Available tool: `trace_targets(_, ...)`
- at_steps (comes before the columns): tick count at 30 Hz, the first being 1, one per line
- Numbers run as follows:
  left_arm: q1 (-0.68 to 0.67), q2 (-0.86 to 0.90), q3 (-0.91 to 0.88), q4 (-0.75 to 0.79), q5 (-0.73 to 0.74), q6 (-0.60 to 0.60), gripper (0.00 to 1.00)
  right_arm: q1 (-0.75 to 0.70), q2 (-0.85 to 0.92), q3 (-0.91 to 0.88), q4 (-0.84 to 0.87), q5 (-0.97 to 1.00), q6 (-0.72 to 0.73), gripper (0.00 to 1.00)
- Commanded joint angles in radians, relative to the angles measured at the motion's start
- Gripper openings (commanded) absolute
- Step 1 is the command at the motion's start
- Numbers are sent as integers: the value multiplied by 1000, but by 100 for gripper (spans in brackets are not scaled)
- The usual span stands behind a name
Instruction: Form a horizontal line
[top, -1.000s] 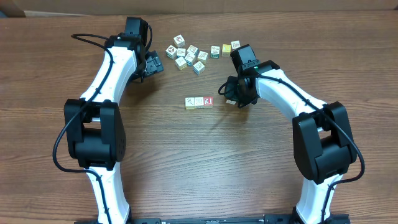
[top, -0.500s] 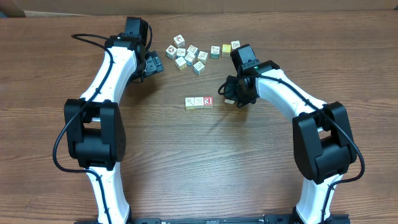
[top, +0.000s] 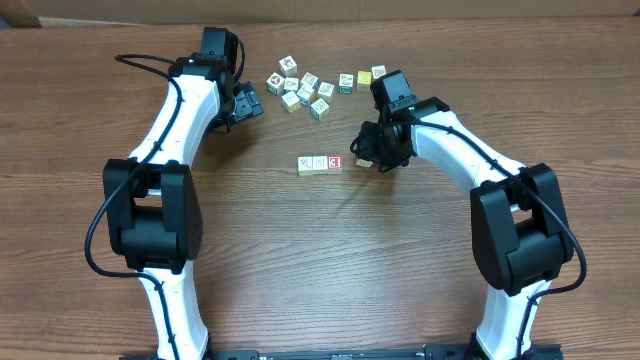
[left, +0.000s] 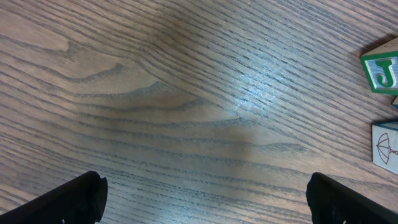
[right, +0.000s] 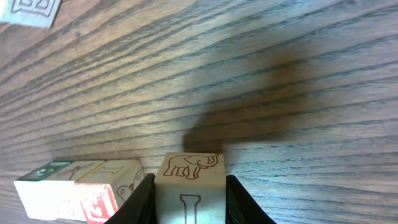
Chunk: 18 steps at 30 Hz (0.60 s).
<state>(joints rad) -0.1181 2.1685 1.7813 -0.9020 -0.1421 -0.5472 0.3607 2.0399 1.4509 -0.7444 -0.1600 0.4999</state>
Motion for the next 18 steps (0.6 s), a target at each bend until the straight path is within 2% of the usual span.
trace_targets(1, -13, 2, 20, -2, 5, 9, 100, -2, -37, 29, 4, -28, -34, 25)
trace_targets(6, -13, 2, 20, -2, 5, 9, 100, -2, -37, 29, 7, -28, -39, 25)
trace_targets(11, -13, 2, 20, -2, 5, 9, 100, 0, -37, 29, 10, -29, -116, 25)
trace_targets(18, -13, 2, 20, -2, 5, 9, 100, -1, -37, 29, 17, -29, -116, 25)
